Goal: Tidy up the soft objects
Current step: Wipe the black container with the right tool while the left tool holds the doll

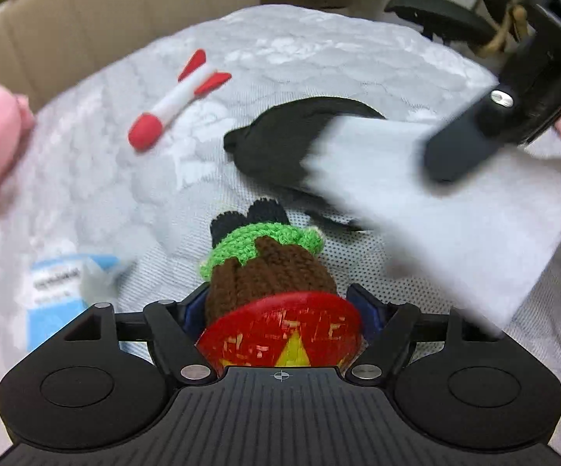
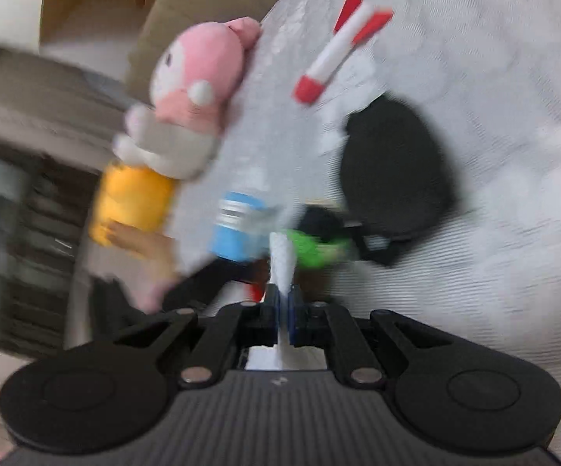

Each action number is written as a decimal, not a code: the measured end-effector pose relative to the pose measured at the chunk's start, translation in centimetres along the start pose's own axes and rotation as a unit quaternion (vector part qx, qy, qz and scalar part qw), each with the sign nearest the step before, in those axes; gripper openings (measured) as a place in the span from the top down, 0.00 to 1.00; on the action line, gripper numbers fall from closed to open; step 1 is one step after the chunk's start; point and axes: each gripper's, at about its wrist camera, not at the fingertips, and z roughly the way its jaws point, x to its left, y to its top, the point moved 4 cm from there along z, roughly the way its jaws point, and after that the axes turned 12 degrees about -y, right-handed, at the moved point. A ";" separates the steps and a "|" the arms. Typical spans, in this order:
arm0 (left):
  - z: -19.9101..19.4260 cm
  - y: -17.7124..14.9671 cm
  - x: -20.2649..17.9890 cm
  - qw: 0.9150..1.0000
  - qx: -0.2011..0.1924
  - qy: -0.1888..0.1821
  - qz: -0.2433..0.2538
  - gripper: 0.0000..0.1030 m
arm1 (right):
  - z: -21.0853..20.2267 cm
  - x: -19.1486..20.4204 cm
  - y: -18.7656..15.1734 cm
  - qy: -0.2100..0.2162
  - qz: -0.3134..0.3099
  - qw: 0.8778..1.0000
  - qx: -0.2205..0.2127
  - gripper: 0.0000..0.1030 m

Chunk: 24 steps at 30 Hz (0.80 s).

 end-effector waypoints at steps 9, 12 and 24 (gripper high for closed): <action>-2.2 -1.4 0.1 1.000 -0.013 0.000 -0.016 0.14 | 6.1 2.5 -0.7 -0.115 -0.119 0.986 0.016 0.94; -2.6 -1.5 0.6 0.999 -0.014 -0.004 -0.045 0.12 | 5.5 2.1 -0.9 -0.187 -0.165 0.968 -0.007 0.94; -3.7 -1.7 3.0 0.986 -0.022 -0.005 -0.164 0.12 | 3.7 5.1 0.7 -0.168 -0.197 0.963 -0.072 0.94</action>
